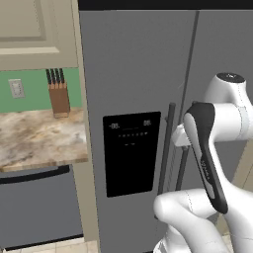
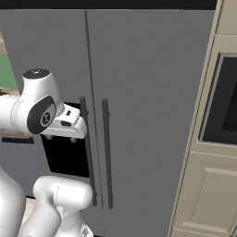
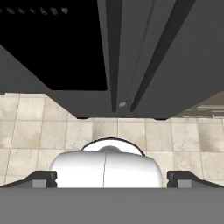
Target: Open the freezer door, pick up the ice cube tray from the freezer, and place it on the dining counter.
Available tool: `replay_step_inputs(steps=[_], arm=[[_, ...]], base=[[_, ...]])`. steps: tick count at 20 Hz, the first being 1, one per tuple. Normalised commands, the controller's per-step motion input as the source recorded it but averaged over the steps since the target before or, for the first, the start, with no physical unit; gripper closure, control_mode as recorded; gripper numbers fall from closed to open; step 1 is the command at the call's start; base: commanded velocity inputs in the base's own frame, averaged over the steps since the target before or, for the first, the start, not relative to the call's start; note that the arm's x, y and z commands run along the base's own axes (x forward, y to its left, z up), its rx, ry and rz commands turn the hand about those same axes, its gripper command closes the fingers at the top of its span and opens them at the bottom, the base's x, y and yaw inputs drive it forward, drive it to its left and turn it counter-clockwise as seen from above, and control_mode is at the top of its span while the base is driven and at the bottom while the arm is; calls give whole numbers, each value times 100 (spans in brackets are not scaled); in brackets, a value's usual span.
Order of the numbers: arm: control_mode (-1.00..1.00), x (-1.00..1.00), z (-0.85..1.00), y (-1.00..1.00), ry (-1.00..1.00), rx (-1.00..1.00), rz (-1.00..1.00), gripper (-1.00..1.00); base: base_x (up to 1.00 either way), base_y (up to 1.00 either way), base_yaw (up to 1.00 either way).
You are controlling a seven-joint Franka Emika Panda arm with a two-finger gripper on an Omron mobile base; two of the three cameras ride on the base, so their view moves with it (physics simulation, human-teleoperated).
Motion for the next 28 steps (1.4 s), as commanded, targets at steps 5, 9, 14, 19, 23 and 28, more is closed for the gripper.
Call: replay_step_inputs(steps=[5, 9, 14, 19, 23, 28], arm=[[100, 0, 0, 0, 0, 0, 0, -100], [100, 0, 0, 0, 0, 0, 0, -100], [100, 0, 0, 0, 0, 0, 0, -100], [100, 0, 0, 0, 0, 0, 0, -100], [100, 0, 0, 0, 0, 0, 0, -100], [100, 0, 0, 0, 0, 0, 0, -100]], base=[[-13, -49, 0], [-1, -66, 0], [-8, -74, 0], [-1, -47, 0], [0, -24, 0], [5, -2, 0]])
